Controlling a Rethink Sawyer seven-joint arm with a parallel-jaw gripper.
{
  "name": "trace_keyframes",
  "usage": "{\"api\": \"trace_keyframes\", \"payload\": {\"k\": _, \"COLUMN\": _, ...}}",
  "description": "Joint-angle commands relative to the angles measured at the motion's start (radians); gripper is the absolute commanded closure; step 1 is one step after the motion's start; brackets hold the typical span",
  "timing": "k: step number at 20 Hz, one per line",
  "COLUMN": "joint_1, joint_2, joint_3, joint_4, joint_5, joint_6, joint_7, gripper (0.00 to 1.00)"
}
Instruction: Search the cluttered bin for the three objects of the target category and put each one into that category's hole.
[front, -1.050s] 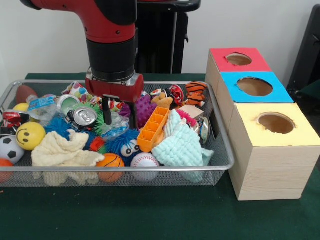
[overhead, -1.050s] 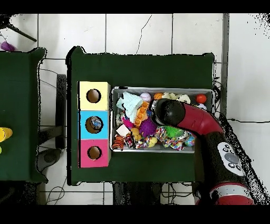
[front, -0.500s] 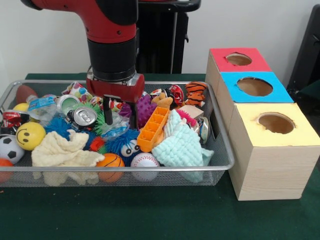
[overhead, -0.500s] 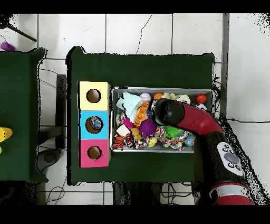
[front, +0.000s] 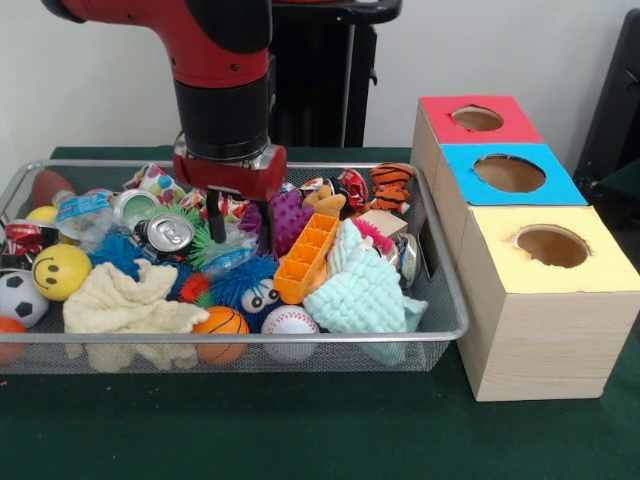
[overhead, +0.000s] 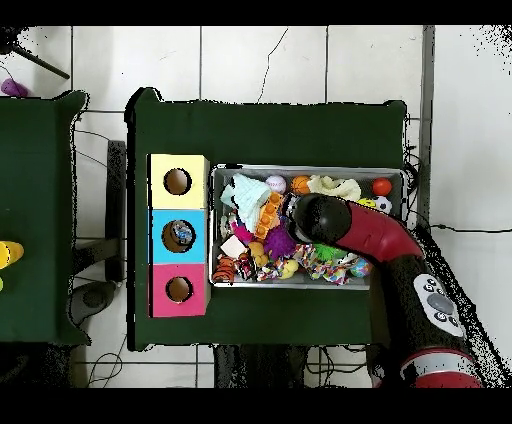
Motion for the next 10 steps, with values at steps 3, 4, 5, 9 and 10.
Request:
{"api": "trace_keyframes", "payload": {"k": 3, "joint_1": -0.06, "joint_2": 0.035, "joint_3": 0.077, "joint_4": 0.112, "joint_5": -0.087, "joint_6": -0.034, "joint_7": -0.049, "gripper": 0.0}}
{"api": "trace_keyframes", "payload": {"k": 4, "joint_1": -0.064, "joint_2": 0.038, "joint_3": 0.08, "joint_4": 0.115, "joint_5": -0.093, "joint_6": -0.043, "joint_7": -0.05, "gripper": 0.0}}
{"api": "trace_keyframes", "payload": {"k": 5, "joint_1": -0.067, "joint_2": 0.039, "joint_3": 0.082, "joint_4": 0.115, "joint_5": -0.097, "joint_6": -0.049, "joint_7": -0.05, "gripper": 0.0}}
{"api": "trace_keyframes", "payload": {"k": 9, "joint_1": -0.079, "joint_2": 0.052, "joint_3": 0.093, "joint_4": 0.11, "joint_5": -0.118, "joint_6": -0.064, "joint_7": -0.05, "gripper": 0.0}}
{"api": "trace_keyframes", "payload": {"k": 10, "joint_1": -0.082, "joint_2": 0.054, "joint_3": 0.096, "joint_4": 0.109, "joint_5": -0.123, "joint_6": -0.068, "joint_7": -0.049, "gripper": 0.0}}
